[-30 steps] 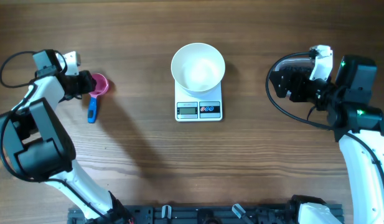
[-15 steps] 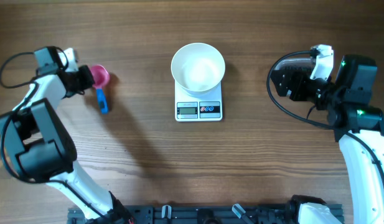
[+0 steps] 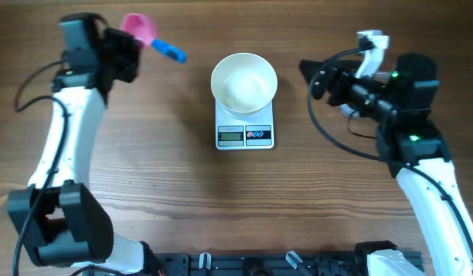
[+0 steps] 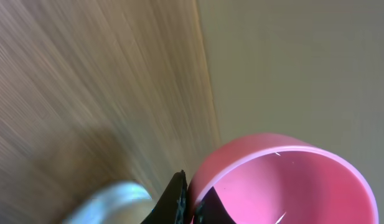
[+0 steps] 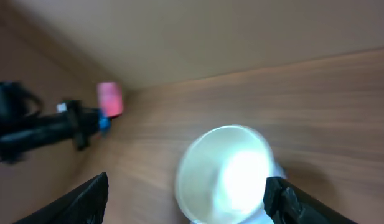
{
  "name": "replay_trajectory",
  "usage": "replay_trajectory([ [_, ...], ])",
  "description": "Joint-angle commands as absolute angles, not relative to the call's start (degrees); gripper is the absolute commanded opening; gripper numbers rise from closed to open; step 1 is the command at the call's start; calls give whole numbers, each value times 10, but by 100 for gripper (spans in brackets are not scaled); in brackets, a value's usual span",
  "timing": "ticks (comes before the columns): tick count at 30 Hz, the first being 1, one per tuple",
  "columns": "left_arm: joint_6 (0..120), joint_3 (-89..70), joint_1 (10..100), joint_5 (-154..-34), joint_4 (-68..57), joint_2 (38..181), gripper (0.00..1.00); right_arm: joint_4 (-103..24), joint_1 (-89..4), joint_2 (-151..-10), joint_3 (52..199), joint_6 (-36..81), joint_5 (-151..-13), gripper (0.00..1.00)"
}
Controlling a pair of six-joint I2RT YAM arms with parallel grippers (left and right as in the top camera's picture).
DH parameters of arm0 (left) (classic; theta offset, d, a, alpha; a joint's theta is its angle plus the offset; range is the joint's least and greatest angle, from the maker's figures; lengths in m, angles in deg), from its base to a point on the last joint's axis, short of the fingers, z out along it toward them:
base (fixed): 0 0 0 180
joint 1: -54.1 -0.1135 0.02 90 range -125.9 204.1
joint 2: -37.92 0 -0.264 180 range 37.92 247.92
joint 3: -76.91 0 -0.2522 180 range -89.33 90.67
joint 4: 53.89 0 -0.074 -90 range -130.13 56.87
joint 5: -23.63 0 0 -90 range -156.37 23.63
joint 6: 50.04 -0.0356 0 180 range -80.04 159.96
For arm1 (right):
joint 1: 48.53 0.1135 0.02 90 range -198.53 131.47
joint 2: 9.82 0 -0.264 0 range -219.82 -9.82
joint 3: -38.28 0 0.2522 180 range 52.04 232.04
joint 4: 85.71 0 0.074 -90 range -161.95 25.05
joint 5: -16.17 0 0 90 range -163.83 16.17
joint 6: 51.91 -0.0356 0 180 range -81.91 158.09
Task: Scoop item into bowl and weigh 150g on scale
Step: 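Lift the pink scoop and carry it toward the right gripper above the bowl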
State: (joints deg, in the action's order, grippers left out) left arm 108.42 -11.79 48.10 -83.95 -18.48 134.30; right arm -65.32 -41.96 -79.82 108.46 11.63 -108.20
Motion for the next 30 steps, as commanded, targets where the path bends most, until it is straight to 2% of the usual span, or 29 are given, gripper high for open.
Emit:
replay_trajectory([
  [1, 1264, -117, 575, -845, -187, 1345, 4, -689, -371, -830, 1093, 39, -1054, 82],
  [9, 1319, -117, 692, -761, -185, 1345, 4, -801, -285, -916, 1093, 6, -1052, 77],
  [15, 1319, -117, 719, -740, -156, 1345, 4, -819, -281, -938, 1093, 6, -1043, 70],
  [20, 1319, -117, 739, -714, -126, 1345, 4, -819, -271, -940, 1093, 5, -1021, 60],
  [30, 1319, -117, 760, -697, -126, 1345, 4, -818, -244, -961, 1093, 6, -967, 45],
])
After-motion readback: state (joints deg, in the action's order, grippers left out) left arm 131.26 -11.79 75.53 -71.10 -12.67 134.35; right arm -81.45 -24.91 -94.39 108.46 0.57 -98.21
